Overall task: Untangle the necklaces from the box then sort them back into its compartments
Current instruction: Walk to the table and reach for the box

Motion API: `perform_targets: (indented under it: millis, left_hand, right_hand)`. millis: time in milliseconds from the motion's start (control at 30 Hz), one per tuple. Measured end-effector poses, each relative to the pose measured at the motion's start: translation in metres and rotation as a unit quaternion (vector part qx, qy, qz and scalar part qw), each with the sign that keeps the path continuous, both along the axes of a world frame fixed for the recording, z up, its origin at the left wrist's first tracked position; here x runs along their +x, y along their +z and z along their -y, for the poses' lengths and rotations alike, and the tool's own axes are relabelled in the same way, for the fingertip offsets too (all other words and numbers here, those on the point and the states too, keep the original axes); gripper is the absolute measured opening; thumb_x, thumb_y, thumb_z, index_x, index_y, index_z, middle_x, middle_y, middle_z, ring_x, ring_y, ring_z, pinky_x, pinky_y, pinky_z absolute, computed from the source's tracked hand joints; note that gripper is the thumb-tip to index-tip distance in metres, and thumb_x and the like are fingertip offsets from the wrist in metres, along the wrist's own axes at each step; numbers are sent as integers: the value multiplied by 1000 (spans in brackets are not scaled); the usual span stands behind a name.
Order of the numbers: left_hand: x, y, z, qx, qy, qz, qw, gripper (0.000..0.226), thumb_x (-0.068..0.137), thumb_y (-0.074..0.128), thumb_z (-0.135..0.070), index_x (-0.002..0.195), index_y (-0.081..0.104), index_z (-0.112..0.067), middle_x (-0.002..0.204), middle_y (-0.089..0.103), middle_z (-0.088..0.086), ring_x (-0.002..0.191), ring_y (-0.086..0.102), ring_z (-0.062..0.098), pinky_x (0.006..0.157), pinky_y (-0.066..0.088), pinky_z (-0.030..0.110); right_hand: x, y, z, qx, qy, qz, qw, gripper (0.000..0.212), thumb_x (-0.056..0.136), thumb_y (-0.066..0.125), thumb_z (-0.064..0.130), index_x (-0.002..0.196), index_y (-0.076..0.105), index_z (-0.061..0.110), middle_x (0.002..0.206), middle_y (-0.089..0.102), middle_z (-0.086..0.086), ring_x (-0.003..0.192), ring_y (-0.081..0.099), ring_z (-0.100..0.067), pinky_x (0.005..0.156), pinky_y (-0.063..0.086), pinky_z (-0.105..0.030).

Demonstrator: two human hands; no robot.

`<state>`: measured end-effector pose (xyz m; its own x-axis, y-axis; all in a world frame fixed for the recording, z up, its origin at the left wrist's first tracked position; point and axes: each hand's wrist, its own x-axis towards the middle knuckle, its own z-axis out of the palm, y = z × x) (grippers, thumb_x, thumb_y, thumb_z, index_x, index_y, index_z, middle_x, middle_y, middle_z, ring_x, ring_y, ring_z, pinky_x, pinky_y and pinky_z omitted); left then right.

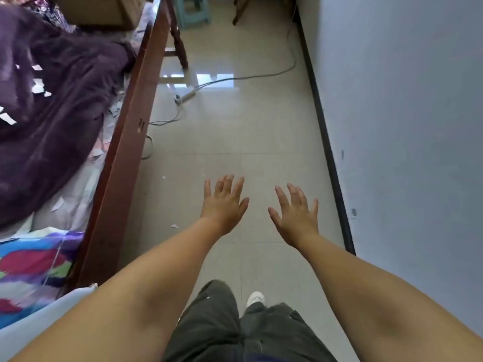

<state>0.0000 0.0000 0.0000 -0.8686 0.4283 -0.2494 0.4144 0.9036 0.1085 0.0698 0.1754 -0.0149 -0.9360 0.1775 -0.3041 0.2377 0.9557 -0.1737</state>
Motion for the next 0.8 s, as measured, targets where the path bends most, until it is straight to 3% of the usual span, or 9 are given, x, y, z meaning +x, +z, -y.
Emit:
perform_targets:
  millis: [300, 800]
  left_hand:
    - [-91, 0, -43, 11, 5, 1, 1000, 58, 97, 15, -47, 147, 0, -21, 158, 7, 7, 144, 0, 25, 112, -8, 52]
    - [-419, 11, -112, -7, -67, -14, 998, 58, 98, 15, -45, 147, -1, -20, 157, 7, 7, 144, -1, 23, 112, -7, 52]
  right_hand:
    - [-92, 2, -53, 18, -1, -8, 1000, 61, 96, 20, 53, 150, 1, 31, 160, 5, -5, 147, 2, -25, 113, 4, -60]
    - [-412, 27, -122, 15, -58, -27, 998, 59, 97, 22, 51, 149, 6, 29, 159, 10, -6, 146, 7, -25, 112, 6, -61]
